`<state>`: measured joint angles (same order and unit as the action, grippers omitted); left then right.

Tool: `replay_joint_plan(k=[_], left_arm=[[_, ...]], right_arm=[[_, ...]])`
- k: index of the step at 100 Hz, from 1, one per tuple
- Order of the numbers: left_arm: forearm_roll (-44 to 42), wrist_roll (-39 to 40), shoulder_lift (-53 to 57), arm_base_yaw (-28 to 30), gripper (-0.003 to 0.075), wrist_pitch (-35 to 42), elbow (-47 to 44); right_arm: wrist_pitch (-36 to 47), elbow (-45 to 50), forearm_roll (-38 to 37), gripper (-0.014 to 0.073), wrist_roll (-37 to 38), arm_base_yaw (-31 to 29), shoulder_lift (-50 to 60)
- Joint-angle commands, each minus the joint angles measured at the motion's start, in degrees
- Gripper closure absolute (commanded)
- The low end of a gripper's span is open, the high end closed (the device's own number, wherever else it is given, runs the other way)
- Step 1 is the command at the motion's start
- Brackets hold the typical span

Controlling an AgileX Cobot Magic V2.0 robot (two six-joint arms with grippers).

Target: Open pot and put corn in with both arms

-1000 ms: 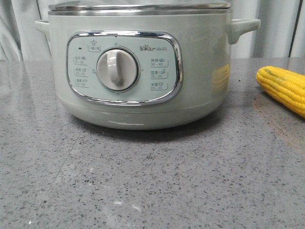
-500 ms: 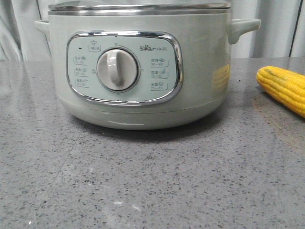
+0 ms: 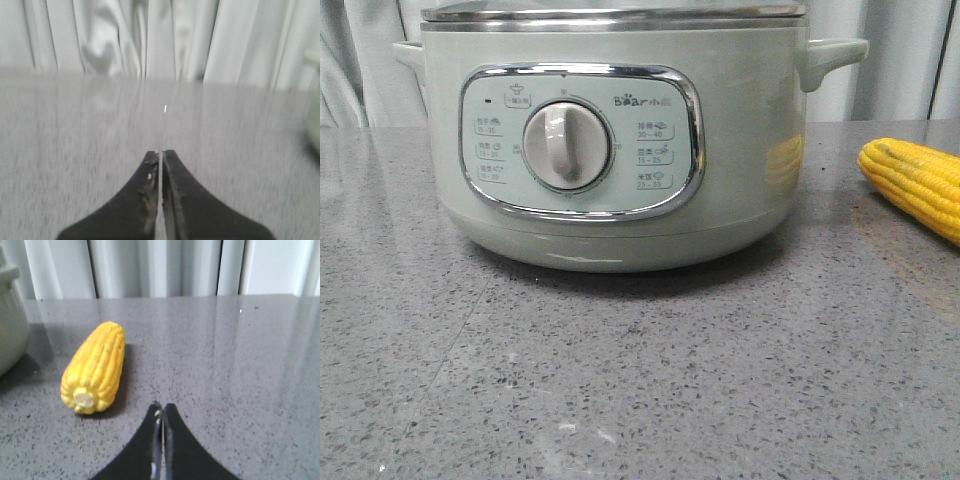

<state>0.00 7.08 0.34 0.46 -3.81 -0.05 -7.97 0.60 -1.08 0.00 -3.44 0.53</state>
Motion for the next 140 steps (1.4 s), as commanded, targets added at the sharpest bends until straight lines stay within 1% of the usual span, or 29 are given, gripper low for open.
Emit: replay_joint_plan(k=[1,9,19,25,35,49,58,71,80,86,96,102,112,123,126,131,140], left_arm=[[0.79,0.35,1.64,0.16,0.0741,9.83,-1.27],[1.52,0.44,1.64,0.16,0.0741,14.02,-1.27],[1.52,0.44,1.64,0.16,0.0741,18.38,-1.16],[1.52,0.44,1.64,0.16,0.0741,19.13,-0.67],[1.14,0.44,1.64,0.16,0.0741,19.13,0.45],[1.00,0.44,1.64,0.16,0.0741,18.79,3.48],[0.56,0.44,0.76,0.16,0.0741,18.07,6.14],[-2.08,0.44,-2.07,0.16,0.0741,12.73,11.39],[-2.08,0.44,-5.46,0.16,0.0741,8.95,15.21],[-2.08,0.44,-8.49,0.16,0.0741,8.14,17.10],[-2.08,0.44,-13.16,0.16,0.0741,8.14,19.45],[-1.80,0.44,-15.98,0.16,0.0741,8.43,20.36],[0.00,0.44,-19.52,0.16,0.0741,8.54,21.22],[-0.39,0.44,-21.75,0.16,0.0735,8.69,22.49],[-1.47,0.44,-22.35,0.16,0.0716,8.83,22.61],[-3.24,0.44,-23.15,0.16,0.0648,8.95,22.97],[-3.53,0.44,-24.20,0.16,0.0438,10.95,23.11]], right_arm=[[6.02,1.07,0.13,0.0665,0.00,-0.27,1.33],[8.91,1.07,0.13,0.0665,0.00,-0.27,1.33],[15.03,1.07,0.13,0.0665,0.00,-0.27,1.33],[19.20,0.97,0.13,0.0665,0.00,-0.27,1.33],[21.14,0.25,0.13,0.0665,0.00,-0.27,1.33],[16.45,-2.87,0.13,0.0665,0.00,-0.04,1.33],[10.98,-5.80,0.13,0.0665,0.00,0.09,1.33],[4.44,-9.62,0.13,0.0665,0.00,0.09,-0.48],[-2.09,-13.26,1.53,0.0665,0.00,0.09,-3.11],[-6.27,-15.35,1.62,0.0665,0.00,0.09,-5.93],[-7.69,-18.46,1.77,0.0665,0.00,0.09,-10.91],[-8.43,-20.21,3.52,0.0665,0.00,0.09,-14.22],[-12.58,-23.33,5.86,0.0665,0.00,0.09,-18.53],[-13.45,-23.96,6.09,0.0665,0.00,0.09,-21.11],[-13.45,-23.85,6.09,0.0665,0.00,0.09,-21.37],[-13.45,-23.77,6.09,0.0665,0.00,0.09,-21.78],[-13.72,-23.77,6.09,0.0665,0.00,0.09,-21.79]])
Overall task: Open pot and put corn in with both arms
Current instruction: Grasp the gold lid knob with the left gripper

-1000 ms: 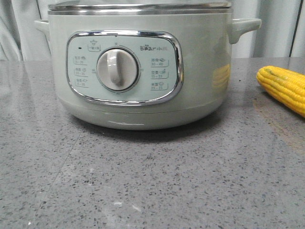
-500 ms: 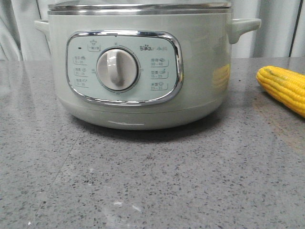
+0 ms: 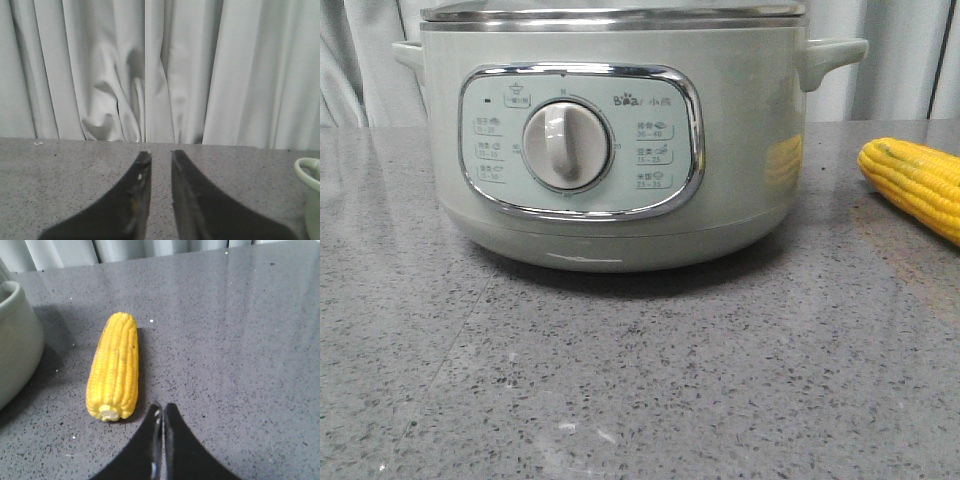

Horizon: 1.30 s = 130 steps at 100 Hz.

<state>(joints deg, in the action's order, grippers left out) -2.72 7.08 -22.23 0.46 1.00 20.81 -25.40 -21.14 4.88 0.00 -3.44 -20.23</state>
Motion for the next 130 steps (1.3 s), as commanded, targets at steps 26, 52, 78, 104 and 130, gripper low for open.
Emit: replay_joint_plan(k=[26,52,78,104,130], left_arm=[[0.11,0.88,-5.86,-1.04,0.0244,15.53,2.62],[0.11,0.88,-17.05,-13.77,0.0248,18.89,6.92],[0.11,0.88,-32.59,-30.03,0.0248,22.26,15.93],[-0.83,0.42,-45.57,-37.05,0.0248,25.16,24.75],[-0.92,0.42,-52.46,-40.81,0.0248,26.27,29.74]], right_arm=[[3.81,-2.03,0.13,0.0665,0.00,0.09,-1.03],[4.19,-2.03,0.13,0.0665,0.00,0.09,-1.03],[4.45,-1.99,0.13,0.0665,0.00,0.09,-1.03],[4.45,-1.99,0.13,0.0665,0.00,0.09,-1.03],[4.54,-1.99,0.13,0.0665,0.00,0.09,-1.03]])
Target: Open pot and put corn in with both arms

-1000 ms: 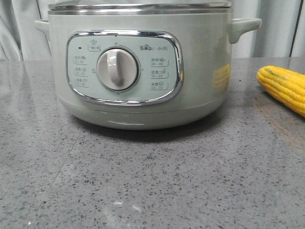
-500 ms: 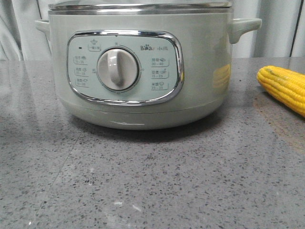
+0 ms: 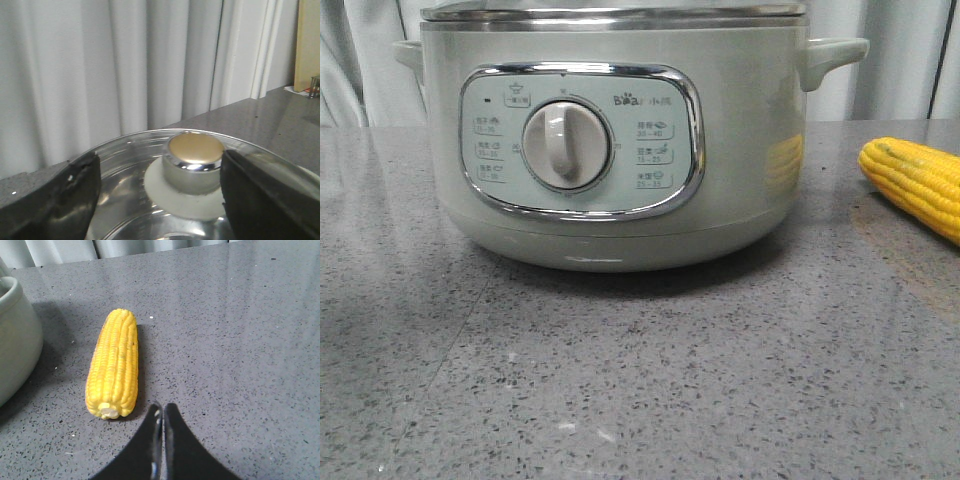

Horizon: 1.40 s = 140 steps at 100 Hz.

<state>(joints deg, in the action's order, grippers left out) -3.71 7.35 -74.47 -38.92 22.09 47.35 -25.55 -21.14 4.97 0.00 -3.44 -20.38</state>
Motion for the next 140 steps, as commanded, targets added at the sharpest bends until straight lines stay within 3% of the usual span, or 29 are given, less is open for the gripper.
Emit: replay_joint_plan(k=[1,74,87,106,140], left_arm=[[0.07,0.16,-0.60,-1.64,0.0248,5.19,3.31],[0.27,0.16,-9.04,-2.31,0.0256,4.94,9.14],[2.30,0.16,-9.04,-2.31,0.0386,4.09,9.14],[3.71,0.16,-9.04,-2.31,0.0742,3.65,9.14],[2.15,0.16,-6.41,-2.31,0.0741,2.06,14.27]], right_arm=[[4.69,-1.99,0.04,0.0665,0.00,0.09,-0.87],[4.69,-1.99,0.04,0.0665,0.00,0.09,-0.87],[4.69,-1.99,0.04,0.0665,0.00,0.09,-0.87],[4.98,-1.99,0.04,0.0665,0.00,0.09,-0.87],[3.97,-2.23,0.33,0.0665,0.00,0.09,-1.00]])
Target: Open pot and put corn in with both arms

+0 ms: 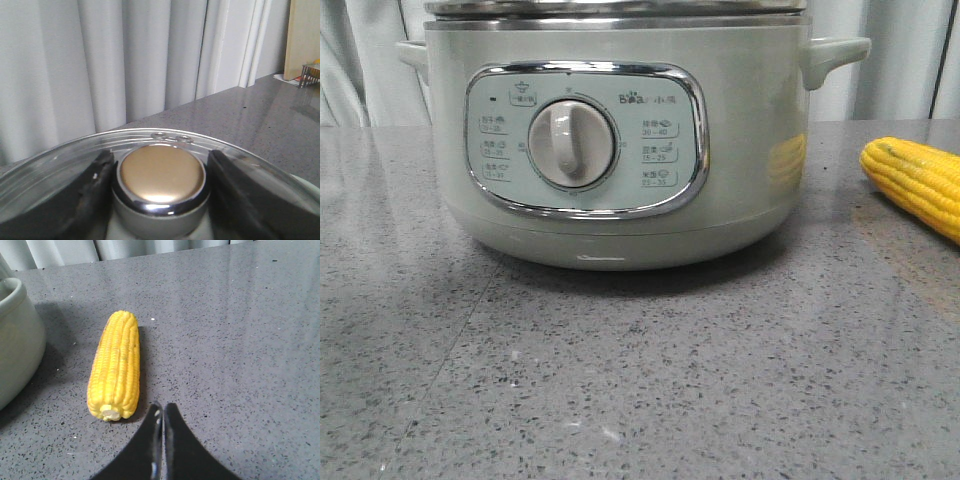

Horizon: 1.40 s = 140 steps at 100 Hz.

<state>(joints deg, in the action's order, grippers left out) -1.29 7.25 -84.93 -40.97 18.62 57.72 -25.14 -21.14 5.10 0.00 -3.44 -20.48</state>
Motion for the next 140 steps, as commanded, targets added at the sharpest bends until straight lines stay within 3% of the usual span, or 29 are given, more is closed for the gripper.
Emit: replay_joint_plan(k=[1,25,32,51,60,94,127,134,140], left_arm=[[-0.27,0.26,4.37,-0.26,0.0741,5.13,4.20],[-0.31,-3.62,12.60,-0.26,0.0741,2.17,5.59],[-0.31,-5.83,15.80,-0.26,0.0741,0.16,5.59],[-0.31,-7.84,23.61,2.47,0.0741,-8.74,4.12],[-0.31,-7.84,28.07,5.24,0.0741,-9.44,0.97],[0.09,-7.84,44.95,14.48,0.0741,-9.99,-13.53],[1.29,-7.84,55.24,19.81,0.0741,-14.51,-22.46],[1.96,-7.84,56.74,21.64,0.0741,-14.51,-24.01],[2.23,-7.84,57.44,23.24,0.0741,-14.51,-25.20]], right_arm=[[3.44,-2.31,0.30,0.0665,0.00,0.09,-0.90],[-0.98,-8.69,0.34,0.0662,0.00,2.81,-6.81],[-3.66,-11.54,0.34,0.0623,0.00,3.75,-10.89],[-8.27,-19.20,0.34,0.0307,0.00,6.19,-23.88],[-11.52,-23.22,0.34,0.0235,0.00,6.42,-30.16],[-23.31,-37.78,2.84,0.0240,0.00,6.42,-50.93],[-24.03,-40.69,3.38,0.0244,0.00,6.83,-60.08],[-24.35,-40.69,3.38,0.0303,0.00,6.83,-61.62],[-24.49,-40.69,3.38,0.0429,0.00,6.83,-62.89]])
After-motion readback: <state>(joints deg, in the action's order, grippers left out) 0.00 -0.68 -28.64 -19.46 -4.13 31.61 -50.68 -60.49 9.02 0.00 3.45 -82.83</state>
